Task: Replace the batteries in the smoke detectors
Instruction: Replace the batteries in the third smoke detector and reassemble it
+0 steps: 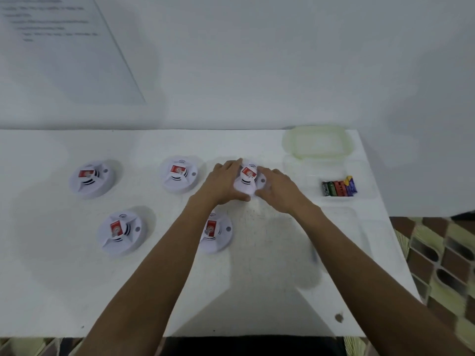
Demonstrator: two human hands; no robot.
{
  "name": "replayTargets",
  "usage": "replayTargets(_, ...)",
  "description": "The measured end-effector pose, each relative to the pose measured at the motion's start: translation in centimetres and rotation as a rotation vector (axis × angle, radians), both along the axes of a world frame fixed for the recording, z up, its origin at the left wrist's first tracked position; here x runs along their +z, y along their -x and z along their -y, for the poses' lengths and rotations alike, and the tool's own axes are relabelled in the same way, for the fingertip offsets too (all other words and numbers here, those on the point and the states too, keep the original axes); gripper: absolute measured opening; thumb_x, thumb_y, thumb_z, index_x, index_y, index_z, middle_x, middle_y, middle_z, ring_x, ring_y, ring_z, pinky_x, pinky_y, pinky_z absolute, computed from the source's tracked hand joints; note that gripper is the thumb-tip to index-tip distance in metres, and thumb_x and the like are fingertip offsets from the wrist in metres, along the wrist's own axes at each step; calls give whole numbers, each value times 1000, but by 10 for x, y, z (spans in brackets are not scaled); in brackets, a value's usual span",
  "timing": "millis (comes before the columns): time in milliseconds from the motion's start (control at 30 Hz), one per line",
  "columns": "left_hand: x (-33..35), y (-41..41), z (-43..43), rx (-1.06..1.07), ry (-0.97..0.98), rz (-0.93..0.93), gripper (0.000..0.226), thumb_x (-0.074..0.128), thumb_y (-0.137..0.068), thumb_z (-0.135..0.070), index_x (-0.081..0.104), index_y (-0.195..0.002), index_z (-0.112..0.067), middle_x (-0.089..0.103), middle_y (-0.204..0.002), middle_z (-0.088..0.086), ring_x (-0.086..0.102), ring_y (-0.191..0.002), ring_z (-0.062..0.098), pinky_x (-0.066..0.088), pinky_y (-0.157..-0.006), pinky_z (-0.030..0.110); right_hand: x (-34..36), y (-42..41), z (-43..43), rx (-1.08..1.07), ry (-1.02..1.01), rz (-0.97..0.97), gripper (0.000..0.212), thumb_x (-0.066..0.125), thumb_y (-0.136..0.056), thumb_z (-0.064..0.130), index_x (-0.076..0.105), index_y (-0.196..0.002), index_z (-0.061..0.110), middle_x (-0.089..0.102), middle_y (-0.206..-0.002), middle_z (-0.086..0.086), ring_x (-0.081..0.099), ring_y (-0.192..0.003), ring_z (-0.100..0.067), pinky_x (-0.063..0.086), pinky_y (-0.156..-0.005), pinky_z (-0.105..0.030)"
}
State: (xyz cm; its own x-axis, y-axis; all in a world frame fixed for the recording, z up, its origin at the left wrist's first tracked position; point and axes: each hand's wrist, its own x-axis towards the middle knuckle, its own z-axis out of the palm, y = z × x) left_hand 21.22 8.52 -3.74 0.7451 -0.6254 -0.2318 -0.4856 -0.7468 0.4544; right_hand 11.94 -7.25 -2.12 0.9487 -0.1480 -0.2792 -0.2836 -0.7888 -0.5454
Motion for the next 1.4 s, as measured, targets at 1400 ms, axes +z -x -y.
replayTargets(1400, 88, 133, 40, -66, 551, -105, 104, 73, -50, -72, 19, -136, -52, 33, -142, -22, 37, -130, 4, 32, -107, 25, 84, 139, 42, -313, -414, 479, 42, 77, -82, 31, 51, -112, 45, 49, -113, 11, 58, -90, 4, 47, -66, -4)
